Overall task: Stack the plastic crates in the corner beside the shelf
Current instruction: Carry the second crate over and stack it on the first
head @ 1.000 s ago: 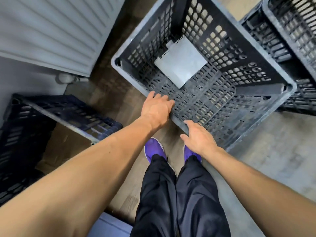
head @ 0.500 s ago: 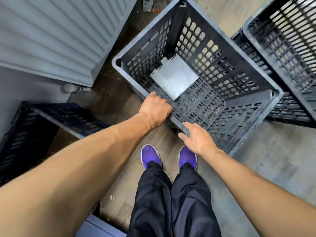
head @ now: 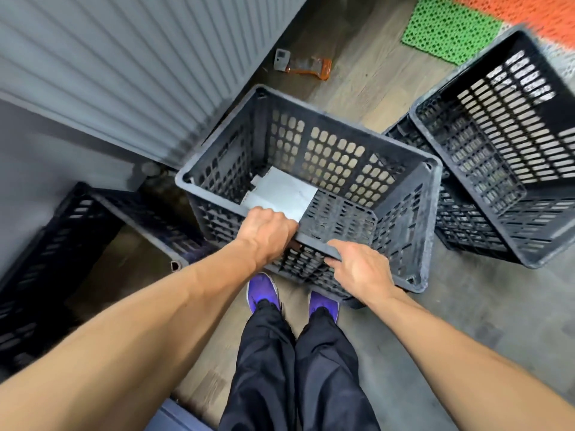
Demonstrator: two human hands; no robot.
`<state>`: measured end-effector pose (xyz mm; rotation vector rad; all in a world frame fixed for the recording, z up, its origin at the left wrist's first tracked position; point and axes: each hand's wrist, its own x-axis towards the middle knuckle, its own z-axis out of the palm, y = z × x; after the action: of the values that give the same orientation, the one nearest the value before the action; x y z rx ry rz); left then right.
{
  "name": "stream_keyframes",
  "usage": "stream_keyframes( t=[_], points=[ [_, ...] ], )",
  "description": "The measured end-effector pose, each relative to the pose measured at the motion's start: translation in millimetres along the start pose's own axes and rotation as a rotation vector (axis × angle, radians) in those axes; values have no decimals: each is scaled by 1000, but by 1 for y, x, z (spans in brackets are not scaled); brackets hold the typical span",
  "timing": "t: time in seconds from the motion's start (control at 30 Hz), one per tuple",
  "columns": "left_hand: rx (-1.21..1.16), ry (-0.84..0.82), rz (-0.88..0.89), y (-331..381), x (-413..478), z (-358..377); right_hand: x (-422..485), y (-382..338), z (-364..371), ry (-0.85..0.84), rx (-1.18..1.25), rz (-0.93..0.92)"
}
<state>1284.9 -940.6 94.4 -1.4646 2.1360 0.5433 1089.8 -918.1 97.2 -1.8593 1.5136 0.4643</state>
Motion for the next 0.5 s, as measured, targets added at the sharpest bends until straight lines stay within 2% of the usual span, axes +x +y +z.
stream_keyframes(
  t=[0.5],
  points=[
    [-160,146,-260,52,-147,-89,-111,-23,-121,84,-359,-408]
  ],
)
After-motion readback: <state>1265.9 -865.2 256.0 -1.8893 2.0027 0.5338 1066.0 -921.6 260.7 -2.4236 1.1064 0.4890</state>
